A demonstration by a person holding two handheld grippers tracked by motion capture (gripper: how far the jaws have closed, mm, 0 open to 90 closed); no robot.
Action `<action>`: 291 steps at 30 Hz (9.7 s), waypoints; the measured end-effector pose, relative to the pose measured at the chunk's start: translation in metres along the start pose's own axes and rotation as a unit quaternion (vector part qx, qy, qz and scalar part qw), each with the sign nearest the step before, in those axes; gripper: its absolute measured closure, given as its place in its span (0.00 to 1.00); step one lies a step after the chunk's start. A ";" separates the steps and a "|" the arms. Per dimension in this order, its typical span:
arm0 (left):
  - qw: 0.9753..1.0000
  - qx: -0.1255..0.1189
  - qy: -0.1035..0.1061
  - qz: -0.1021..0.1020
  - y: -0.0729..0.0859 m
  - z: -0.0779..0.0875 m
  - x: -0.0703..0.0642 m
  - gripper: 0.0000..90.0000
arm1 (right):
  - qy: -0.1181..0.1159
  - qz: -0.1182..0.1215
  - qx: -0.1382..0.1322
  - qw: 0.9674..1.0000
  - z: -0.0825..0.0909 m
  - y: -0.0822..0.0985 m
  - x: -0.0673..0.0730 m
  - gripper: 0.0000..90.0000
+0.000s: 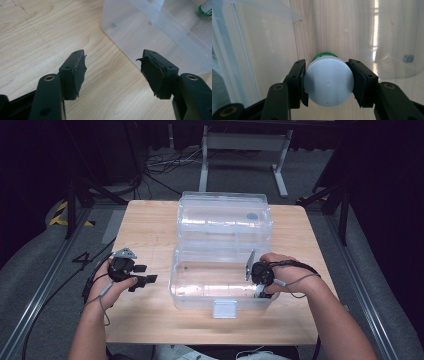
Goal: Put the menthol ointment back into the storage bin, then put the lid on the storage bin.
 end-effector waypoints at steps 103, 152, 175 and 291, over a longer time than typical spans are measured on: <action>1.000 0.003 0.005 -0.001 0.001 -0.004 -0.003 0.41 | 0.190 -0.116 -0.337 0.915 0.126 0.016 -0.033 0.54; 0.997 -0.022 0.064 -0.045 -0.009 0.007 -0.041 0.41 | 0.183 -0.125 -0.350 0.910 0.104 -0.023 -0.088 0.88; 0.988 0.006 0.109 -0.106 -0.013 -0.012 -0.089 0.41 | 0.185 -0.128 -0.355 0.907 0.103 -0.022 -0.085 0.88; 0.970 0.147 0.077 -0.176 0.004 -0.055 -0.123 0.82 | 0.200 -0.074 -0.351 0.912 0.110 -0.026 -0.034 0.90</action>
Point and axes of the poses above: each handheld gripper's, and its own axes: z roughly backward along the jaws, y roughly out of its underside, x roughly to its left, the point moved 3 cm from there along -z, roughly forward along the jaws, and after that the axes turned 11 degrees about z, right-handed, at the moved point
